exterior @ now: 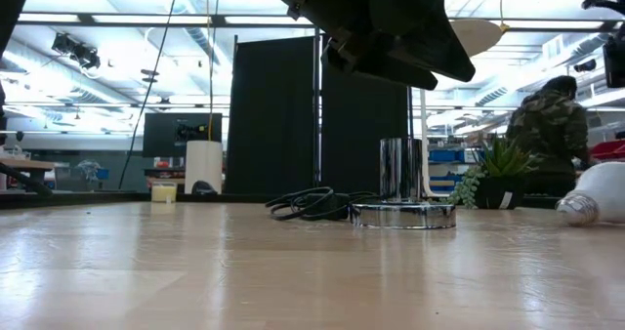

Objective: Screw lightbulb
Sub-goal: Insert the white lightbulb into the metallic lamp

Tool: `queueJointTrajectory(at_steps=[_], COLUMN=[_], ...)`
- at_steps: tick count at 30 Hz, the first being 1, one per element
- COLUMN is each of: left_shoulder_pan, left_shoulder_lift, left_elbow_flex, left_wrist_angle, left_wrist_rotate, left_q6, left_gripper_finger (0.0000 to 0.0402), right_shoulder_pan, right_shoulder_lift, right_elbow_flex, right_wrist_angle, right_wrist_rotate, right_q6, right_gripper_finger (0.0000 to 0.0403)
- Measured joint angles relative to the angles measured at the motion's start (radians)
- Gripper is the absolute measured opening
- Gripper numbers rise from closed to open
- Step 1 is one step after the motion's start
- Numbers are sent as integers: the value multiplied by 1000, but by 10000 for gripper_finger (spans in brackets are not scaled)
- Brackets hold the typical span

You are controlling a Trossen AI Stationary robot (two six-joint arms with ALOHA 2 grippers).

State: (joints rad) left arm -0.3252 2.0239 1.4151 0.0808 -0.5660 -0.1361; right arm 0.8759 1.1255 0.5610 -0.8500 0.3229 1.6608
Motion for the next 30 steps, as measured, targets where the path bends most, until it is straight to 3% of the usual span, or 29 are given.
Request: queueJointTrajectory(at_steps=[15,23,30], left_shoulder_pan=[-2,-2,-4], left_shoulder_lift=[0,0,0], left_elbow_flex=[0,0,0], left_wrist_angle=[-20,-49,-52], left_wrist_rotate=[3,3,3], left_q6=[-27,-52,-52], left_gripper_finger=[249,249,249], right_shoulder_pan=[-85,-163,-201], right_shoulder_lift=[-66,-177,-196], right_elbow_flex=[0,-91,-164], right_wrist_angle=[-106,50,259], right_wrist_rotate=[28,28,18], right_q6=[-180,-328,-390], right_gripper_finger=[374,374,374])
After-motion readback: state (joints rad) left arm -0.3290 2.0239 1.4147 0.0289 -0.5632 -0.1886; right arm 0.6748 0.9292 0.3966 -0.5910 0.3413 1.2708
